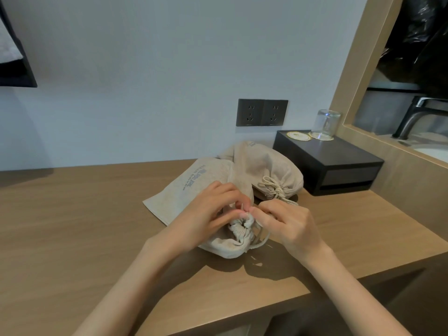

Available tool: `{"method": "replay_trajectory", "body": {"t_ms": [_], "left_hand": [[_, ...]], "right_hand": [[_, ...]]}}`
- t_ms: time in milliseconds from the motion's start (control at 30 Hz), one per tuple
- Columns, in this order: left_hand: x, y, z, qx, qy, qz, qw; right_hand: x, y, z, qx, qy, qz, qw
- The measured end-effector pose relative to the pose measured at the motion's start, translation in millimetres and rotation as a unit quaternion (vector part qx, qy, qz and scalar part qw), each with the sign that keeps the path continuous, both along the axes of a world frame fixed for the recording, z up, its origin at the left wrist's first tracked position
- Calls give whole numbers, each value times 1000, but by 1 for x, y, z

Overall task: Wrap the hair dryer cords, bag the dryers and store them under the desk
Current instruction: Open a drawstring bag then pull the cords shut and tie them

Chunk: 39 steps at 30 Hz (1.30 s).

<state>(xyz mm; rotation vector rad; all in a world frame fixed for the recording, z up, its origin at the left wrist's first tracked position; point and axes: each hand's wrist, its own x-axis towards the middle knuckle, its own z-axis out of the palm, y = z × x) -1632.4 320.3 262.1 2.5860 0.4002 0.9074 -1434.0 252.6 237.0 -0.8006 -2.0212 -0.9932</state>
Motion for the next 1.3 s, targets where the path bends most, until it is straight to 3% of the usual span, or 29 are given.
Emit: {"method": "replay_trajectory", "body": {"t_ms": [167, 267, 400, 467, 567, 633, 700, 900, 967, 1167, 1300], "left_hand": [[1, -1, -2, 55, -8, 63, 996], [-1, 7, -5, 157, 4, 145, 977], [-7, 20, -6, 266, 29, 241, 933], [-6, 15, -6, 231, 27, 227, 946], [-3, 4, -3, 19, -32, 152, 988], [-2, -2, 1, -155, -89, 105, 978], [-1, -3, 5, -232, -139, 97, 958], [0, -3, 7, -208, -233, 105, 944], [-1, -4, 5, -161, -205, 121, 958], [-7, 3, 2, -38, -64, 177, 981], [-12, 2, 6, -95, -22, 121, 988]], "right_hand": [[1, 1, 1, -36, 59, 5, 998], [-4, -2, 2, -91, 138, 24, 986], [-11, -5, -1, -174, 325, 53, 928], [-16, -3, -2, -213, 408, 61, 886], [-26, 1, -2, -243, 473, 53, 845], [-32, 2, -1, -272, 504, 49, 818], [-36, 2, 2, -307, 541, 66, 780], [-43, 3, 11, -349, 613, 126, 698], [-42, 3, 11, -361, 627, 135, 677], [-41, -1, 7, -373, 599, 118, 699], [-37, 0, 8, -380, 621, 106, 678]]}}
